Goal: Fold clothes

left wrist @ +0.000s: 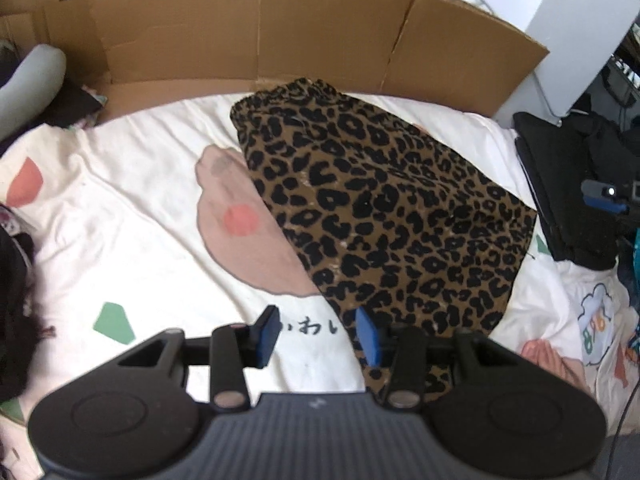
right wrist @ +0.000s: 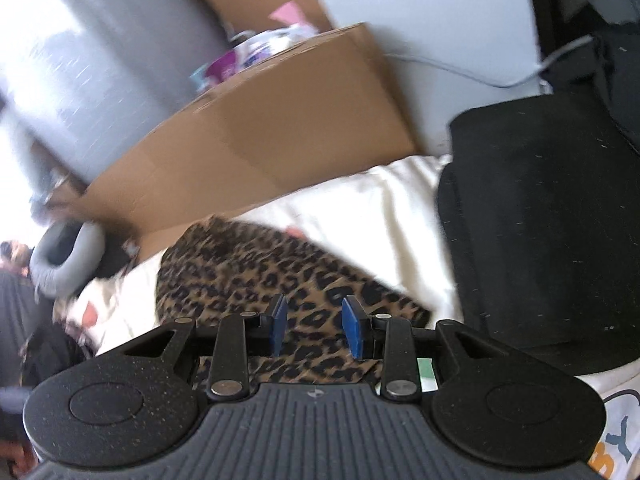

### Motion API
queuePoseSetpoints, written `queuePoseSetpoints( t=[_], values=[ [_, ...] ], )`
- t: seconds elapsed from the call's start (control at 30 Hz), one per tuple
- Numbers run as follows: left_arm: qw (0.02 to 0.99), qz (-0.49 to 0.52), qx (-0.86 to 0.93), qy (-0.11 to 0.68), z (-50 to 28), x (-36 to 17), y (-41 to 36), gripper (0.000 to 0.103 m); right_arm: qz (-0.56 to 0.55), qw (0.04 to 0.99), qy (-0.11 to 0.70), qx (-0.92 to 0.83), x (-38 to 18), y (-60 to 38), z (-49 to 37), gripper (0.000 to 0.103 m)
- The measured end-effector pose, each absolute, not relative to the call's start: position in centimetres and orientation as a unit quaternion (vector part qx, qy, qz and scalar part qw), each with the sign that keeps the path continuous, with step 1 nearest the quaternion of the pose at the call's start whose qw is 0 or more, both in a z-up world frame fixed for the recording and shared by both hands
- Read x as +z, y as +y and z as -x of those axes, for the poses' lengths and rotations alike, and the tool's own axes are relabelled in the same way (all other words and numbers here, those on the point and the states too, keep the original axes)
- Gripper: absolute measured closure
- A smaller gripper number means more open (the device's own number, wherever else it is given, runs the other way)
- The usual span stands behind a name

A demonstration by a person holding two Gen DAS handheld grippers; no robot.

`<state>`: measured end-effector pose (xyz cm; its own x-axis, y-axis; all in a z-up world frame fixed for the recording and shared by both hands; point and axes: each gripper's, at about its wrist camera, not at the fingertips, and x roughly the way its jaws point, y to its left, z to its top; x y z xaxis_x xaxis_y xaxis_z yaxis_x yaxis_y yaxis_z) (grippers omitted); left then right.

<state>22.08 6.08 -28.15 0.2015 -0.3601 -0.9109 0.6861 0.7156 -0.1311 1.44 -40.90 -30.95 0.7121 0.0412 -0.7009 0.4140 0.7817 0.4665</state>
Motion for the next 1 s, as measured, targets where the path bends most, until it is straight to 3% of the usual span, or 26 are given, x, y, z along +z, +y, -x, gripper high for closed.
queuePoseSetpoints(
  t=[0.67,1.0],
  values=[
    [0.721,-0.160,-0.408,0.537,-17.5,-33.2,8.5,0.058,-0.232,0.860,0.455,0.005,-33.9,-32.6,-3.4,0.070],
    [0.699,-0.177,-0.438,0.538,-15.8,-35.7,8.5,0.058,-0.136,0.850,0.499,0.100,-35.0,-29.8,-4.5,0.070]
  ],
)
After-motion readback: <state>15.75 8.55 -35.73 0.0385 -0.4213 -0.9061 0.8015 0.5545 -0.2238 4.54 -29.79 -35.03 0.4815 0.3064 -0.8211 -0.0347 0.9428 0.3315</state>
